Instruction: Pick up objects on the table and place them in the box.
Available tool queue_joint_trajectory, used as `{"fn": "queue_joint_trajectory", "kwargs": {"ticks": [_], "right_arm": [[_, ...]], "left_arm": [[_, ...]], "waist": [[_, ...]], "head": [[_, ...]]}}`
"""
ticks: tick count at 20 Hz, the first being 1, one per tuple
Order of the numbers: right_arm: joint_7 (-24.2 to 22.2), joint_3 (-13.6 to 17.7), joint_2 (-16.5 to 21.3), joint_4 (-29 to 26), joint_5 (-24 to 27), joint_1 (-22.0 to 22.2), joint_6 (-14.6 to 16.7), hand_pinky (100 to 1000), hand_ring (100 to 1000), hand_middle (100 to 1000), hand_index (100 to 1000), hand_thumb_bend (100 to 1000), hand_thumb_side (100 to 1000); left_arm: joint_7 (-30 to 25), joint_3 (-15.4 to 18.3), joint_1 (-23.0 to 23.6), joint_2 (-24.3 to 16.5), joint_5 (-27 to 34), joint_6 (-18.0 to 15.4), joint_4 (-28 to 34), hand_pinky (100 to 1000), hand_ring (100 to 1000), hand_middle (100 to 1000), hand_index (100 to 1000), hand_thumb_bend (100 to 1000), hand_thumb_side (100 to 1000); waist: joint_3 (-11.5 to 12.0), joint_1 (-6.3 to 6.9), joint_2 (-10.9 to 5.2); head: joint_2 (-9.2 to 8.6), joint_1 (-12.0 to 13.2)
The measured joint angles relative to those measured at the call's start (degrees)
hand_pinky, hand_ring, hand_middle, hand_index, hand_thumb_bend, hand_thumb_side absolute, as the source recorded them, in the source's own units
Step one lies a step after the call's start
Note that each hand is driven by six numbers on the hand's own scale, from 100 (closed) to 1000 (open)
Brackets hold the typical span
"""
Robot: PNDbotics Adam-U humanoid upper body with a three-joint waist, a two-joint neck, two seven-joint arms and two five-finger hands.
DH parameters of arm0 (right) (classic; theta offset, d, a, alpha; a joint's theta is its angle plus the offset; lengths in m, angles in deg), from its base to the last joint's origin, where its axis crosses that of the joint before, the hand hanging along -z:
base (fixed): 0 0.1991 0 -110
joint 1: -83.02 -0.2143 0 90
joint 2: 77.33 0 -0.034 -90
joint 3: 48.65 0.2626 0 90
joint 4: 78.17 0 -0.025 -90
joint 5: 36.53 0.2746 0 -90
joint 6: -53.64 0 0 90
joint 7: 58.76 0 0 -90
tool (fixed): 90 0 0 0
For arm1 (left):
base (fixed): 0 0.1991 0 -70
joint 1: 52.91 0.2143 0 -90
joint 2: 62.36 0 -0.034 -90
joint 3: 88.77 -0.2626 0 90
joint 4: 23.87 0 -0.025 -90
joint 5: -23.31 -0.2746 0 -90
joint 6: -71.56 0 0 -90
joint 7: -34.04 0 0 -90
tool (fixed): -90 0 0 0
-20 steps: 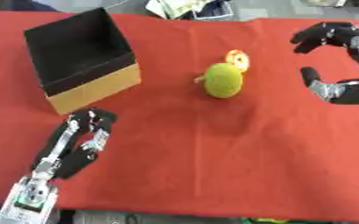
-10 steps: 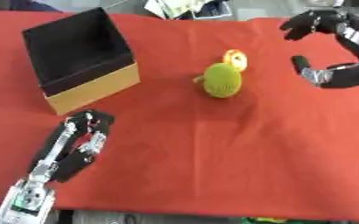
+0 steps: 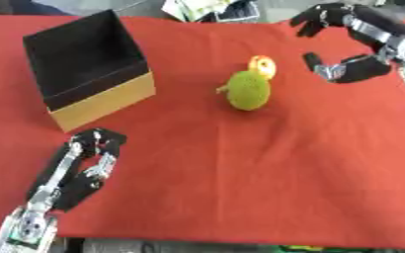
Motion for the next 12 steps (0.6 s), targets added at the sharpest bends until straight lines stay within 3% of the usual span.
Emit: {"fn": "queue_joint_trajectory", "kwargs": {"ticks": [6, 7, 8, 12], "right_arm": [[-1.6, -0.9, -2.9, 7.9, -4.7, -2.7, 2.1, 749, 784, 833, 919, 100, 268], [-1.7, -1.0, -3.4, 8.9, -5.5, -2.8, 2.5, 749, 783, 831, 919, 100, 235], [-1.6, -1.1, -3.8, 9.8, -6.3, -3.0, 2.8, 750, 783, 830, 919, 100, 283], [-1.3, -1.3, -5.3, 12.4, -9.7, -3.6, 4.0, 751, 781, 828, 920, 100, 291]], "left_arm": [[-0.2, -0.2, 0.0, 0.0, 0.2, -0.1, 0.0, 616, 738, 634, 724, 100, 744], [-0.2, -0.2, 0.0, 0.0, 0.2, 0.0, 0.0, 616, 738, 634, 724, 100, 746], [-0.2, -0.3, 0.0, 0.0, 0.2, 0.0, 0.0, 617, 738, 634, 724, 100, 744], [-0.4, -0.3, -0.1, 0.0, 0.2, -0.1, 0.0, 617, 739, 635, 723, 100, 743]], "waist": [[0.1, 0.03, 0.0], [0.1, 0.03, 0.0], [0.1, 0.03, 0.0], [0.4, 0.03, 0.0]], "head": [[0.0, -0.3], [0.0, -0.3], [0.0, -0.4], [0.0, -0.6]]}}
